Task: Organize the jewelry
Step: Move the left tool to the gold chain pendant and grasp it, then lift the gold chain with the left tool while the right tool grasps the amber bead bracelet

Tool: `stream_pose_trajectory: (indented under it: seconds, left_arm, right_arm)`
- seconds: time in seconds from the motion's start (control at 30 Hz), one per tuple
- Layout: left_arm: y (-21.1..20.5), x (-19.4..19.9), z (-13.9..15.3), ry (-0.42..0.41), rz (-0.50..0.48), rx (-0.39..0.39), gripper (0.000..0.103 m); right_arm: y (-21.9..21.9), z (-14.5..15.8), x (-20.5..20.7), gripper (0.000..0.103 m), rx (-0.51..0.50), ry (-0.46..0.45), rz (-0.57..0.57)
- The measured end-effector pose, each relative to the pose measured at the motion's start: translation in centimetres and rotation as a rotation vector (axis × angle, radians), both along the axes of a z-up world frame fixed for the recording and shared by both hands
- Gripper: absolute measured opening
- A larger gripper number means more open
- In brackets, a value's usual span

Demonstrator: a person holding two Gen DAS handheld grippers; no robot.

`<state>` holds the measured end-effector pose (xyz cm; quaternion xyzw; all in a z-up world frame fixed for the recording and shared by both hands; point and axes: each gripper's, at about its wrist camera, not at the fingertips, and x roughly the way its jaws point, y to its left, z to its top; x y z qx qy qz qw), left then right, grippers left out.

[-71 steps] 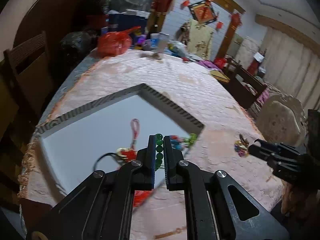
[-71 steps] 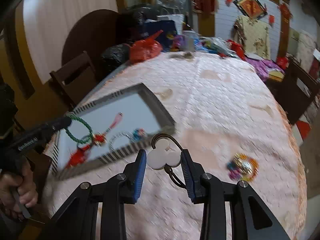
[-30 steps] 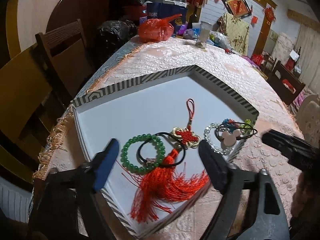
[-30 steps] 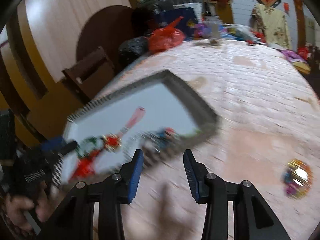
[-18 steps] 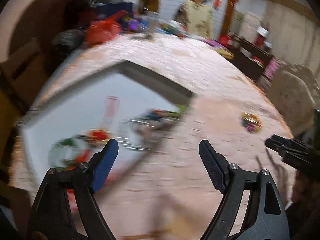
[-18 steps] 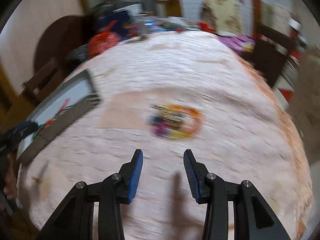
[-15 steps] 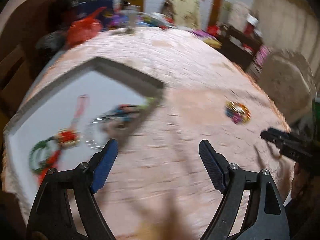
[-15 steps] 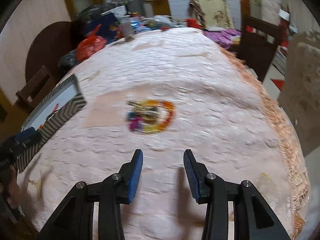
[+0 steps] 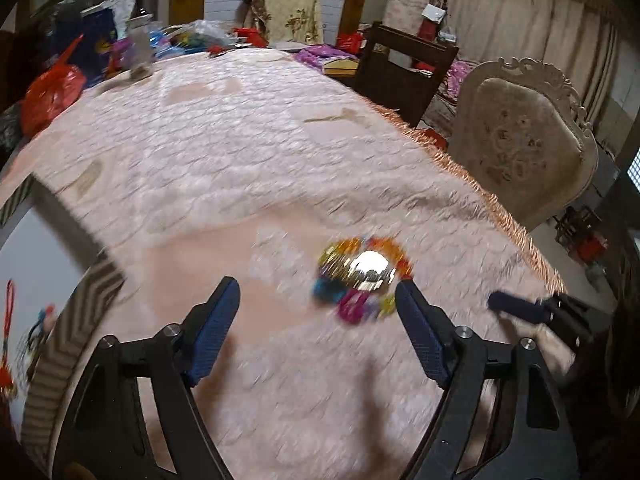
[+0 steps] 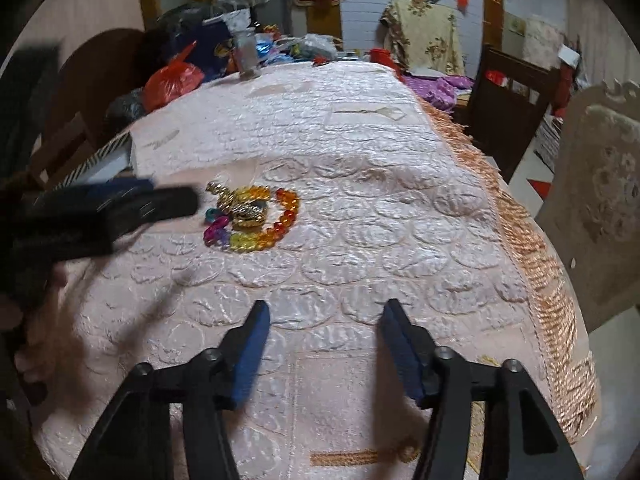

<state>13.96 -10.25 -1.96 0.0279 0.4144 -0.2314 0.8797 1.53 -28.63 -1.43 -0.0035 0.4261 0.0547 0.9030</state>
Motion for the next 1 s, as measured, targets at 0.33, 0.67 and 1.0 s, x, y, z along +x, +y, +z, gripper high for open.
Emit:
stream_pose_trajectory:
  seconds: [0.33,0.67,1.0]
  left_arm:
    - [-2.5,3.5,-2.1,0.108,0.027,0.021,0.014]
    - [2.5,0.1,1.3,0.064,0.043,-0.116,0.010]
    - [10.1,-5.4,-1.4,0.085,0.099,-0.099,0.010]
  right_arm:
    - [-0.4,0.0,0.2,0.058,0.033,-0.004,-0.011]
    - [-0.4,0.0,0.6,0.058,0.035,-0.005,-0.028]
    - [1.2,2.4,3.9,0.058,0.052,-0.049,0.013]
